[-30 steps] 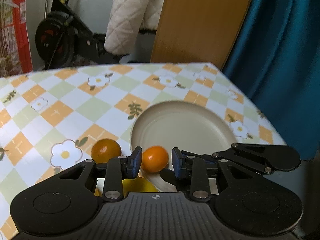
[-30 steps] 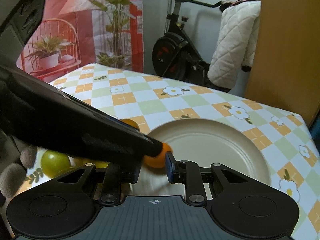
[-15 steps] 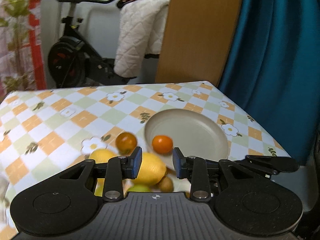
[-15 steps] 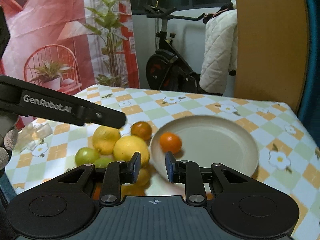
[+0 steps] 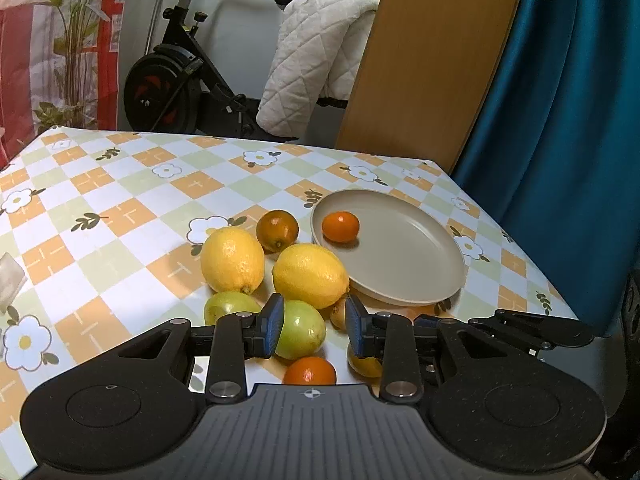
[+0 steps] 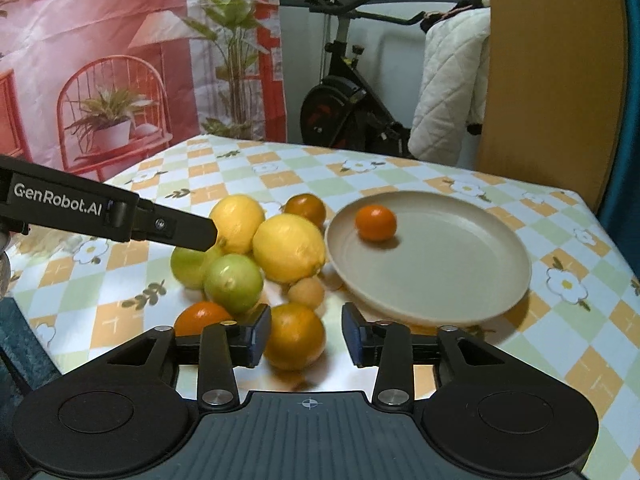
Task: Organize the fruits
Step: 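Withdraw the left tool from the plate toward the fruit cluster, then grasp the larger orange with the left tool and lift it, then lower the orange onto the beige plate and open the left tool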
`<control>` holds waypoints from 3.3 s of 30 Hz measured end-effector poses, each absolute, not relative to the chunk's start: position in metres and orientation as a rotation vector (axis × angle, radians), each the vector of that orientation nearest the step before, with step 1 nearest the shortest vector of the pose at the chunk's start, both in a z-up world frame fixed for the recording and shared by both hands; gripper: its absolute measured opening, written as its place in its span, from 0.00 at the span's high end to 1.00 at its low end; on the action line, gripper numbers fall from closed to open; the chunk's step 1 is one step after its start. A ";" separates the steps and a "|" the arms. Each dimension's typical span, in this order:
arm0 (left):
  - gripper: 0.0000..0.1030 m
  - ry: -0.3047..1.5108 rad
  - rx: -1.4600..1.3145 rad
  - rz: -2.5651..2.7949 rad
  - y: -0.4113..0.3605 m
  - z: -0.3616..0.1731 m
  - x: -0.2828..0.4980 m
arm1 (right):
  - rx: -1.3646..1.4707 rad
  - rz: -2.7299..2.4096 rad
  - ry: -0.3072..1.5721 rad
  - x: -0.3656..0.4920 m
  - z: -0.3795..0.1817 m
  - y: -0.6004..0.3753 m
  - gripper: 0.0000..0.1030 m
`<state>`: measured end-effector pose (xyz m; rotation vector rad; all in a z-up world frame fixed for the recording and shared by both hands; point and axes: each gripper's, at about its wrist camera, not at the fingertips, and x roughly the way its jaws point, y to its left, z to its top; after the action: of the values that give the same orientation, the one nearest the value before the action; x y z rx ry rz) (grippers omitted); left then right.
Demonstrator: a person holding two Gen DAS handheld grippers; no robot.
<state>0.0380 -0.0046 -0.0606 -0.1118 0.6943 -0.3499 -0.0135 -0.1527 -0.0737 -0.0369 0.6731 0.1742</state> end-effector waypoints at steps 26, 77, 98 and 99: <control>0.64 0.831 -0.141 -0.472 -0.028 -0.089 0.051 | -0.030 0.201 0.713 -0.007 -0.091 -0.148 0.61; 0.57 0.857 0.029 -0.472 -0.086 -0.082 0.160 | 0.061 0.189 0.691 0.094 -0.084 -0.201 0.62; 0.57 0.793 -0.006 -0.420 -0.070 -0.069 0.159 | 0.050 0.157 0.721 0.104 -0.083 -0.197 0.62; 0.57 0.778 -0.017 -0.420 -0.067 -0.065 0.155 | 0.052 0.154 0.714 0.100 -0.080 -0.198 0.62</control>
<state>0.1545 -0.0672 -0.0654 -0.0173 0.7778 -0.4202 0.0999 -0.1979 -0.0801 0.0518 0.7136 0.1541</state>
